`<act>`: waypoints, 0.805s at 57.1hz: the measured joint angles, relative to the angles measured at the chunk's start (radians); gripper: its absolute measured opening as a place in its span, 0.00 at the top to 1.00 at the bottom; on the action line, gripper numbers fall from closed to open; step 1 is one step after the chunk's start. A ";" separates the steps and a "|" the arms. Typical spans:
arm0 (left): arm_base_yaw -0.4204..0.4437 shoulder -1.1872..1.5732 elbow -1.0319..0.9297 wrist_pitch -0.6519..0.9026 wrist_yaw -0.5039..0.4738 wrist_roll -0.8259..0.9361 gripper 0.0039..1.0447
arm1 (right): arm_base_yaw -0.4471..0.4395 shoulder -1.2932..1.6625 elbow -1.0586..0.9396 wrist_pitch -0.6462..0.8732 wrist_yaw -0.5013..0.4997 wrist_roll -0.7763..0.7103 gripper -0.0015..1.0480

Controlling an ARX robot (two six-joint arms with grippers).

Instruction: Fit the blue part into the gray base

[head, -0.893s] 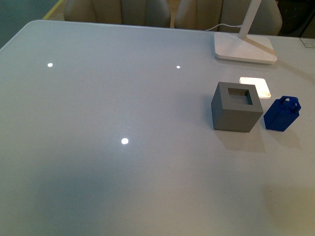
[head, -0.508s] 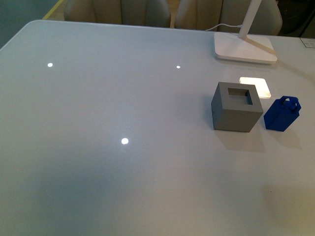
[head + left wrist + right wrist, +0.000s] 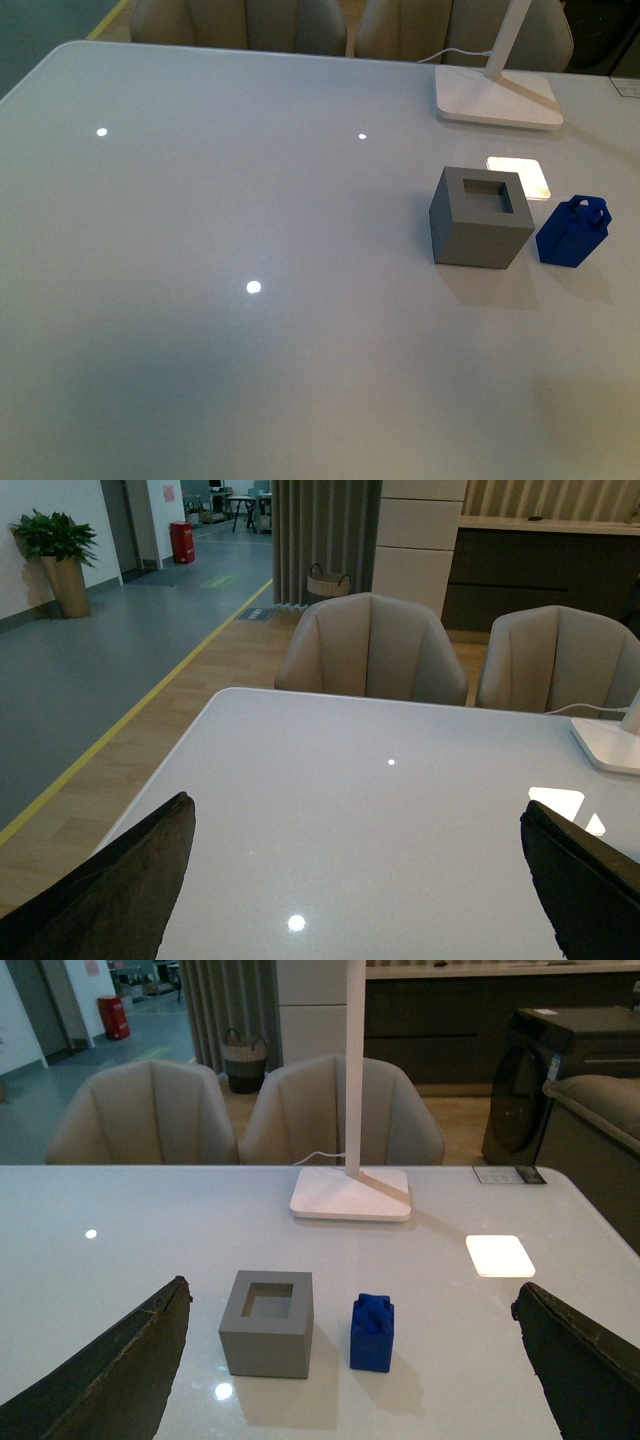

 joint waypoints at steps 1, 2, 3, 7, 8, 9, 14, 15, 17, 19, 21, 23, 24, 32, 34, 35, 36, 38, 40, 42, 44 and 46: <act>0.000 0.000 0.000 0.000 0.001 0.000 0.07 | -0.002 0.024 0.012 -0.018 -0.008 -0.003 0.09; 0.000 0.000 0.000 0.000 0.000 0.000 0.07 | -0.006 0.071 0.032 -0.034 -0.025 -0.005 0.09; 0.000 0.000 0.000 0.000 0.000 0.000 0.07 | -0.010 0.091 0.040 -0.034 -0.029 -0.006 0.09; 0.000 0.000 0.000 0.000 0.000 0.000 0.07 | -0.063 0.229 0.095 0.019 -0.076 -0.018 0.09; 0.000 0.000 0.000 0.000 0.000 0.000 0.07 | -0.071 0.249 0.103 0.033 -0.081 -0.020 0.09; 0.000 0.000 0.000 0.000 0.000 0.000 0.07 | -0.089 0.290 0.119 0.064 -0.093 -0.027 0.09; 0.000 0.000 0.000 0.000 0.000 0.000 0.07 | -0.157 0.473 0.186 0.200 -0.137 -0.046 0.09; 0.000 0.000 0.000 0.000 0.000 0.000 0.07 | -0.164 0.500 0.195 0.215 -0.140 -0.047 0.09; 0.000 0.000 0.000 0.000 0.000 0.000 0.07 | -0.189 0.605 0.233 0.279 -0.154 -0.059 0.09; 0.000 0.000 0.000 0.000 0.000 0.000 0.07 | -0.210 0.747 0.287 0.349 -0.175 -0.064 0.09; 0.000 0.000 0.000 0.000 0.000 0.000 0.07 | -0.220 0.890 0.347 0.395 -0.192 -0.066 0.09; 0.000 0.000 0.000 0.000 0.000 0.000 0.07 | -0.220 1.024 0.404 0.434 -0.188 -0.067 0.09; 0.000 0.000 0.000 0.000 0.000 0.000 0.07 | -0.219 1.074 0.427 0.449 -0.185 -0.070 0.09; 0.000 0.000 0.000 0.000 0.000 0.000 0.07 | -0.194 1.484 0.640 0.482 -0.101 -0.074 0.09; 0.000 0.000 0.000 0.000 0.000 0.000 0.07 | -0.187 1.534 0.667 0.480 -0.098 -0.074 0.09; 0.000 0.000 0.000 0.000 0.000 0.000 0.07 | -0.183 1.563 0.684 0.475 -0.097 -0.073 0.09; 0.000 0.000 0.000 0.000 0.000 0.000 0.07 | -0.180 1.578 0.694 0.472 -0.096 -0.073 0.09; 0.000 0.000 0.000 0.000 0.000 0.000 0.07 | -0.172 1.618 0.718 0.468 -0.092 -0.073 0.09; 0.000 0.000 0.000 0.000 0.000 0.000 0.07 | -0.164 1.655 0.742 0.468 -0.084 -0.073 0.09; 0.000 0.000 0.000 0.000 0.000 0.000 0.07 | -0.158 1.687 0.765 0.463 -0.074 -0.072 0.09; 0.000 0.000 0.000 0.000 0.000 0.000 0.07 | -0.150 1.717 0.788 0.458 -0.067 -0.070 0.09; 0.000 0.000 0.000 0.000 0.000 0.000 0.07 | -0.145 1.744 0.810 0.455 -0.066 -0.069 0.09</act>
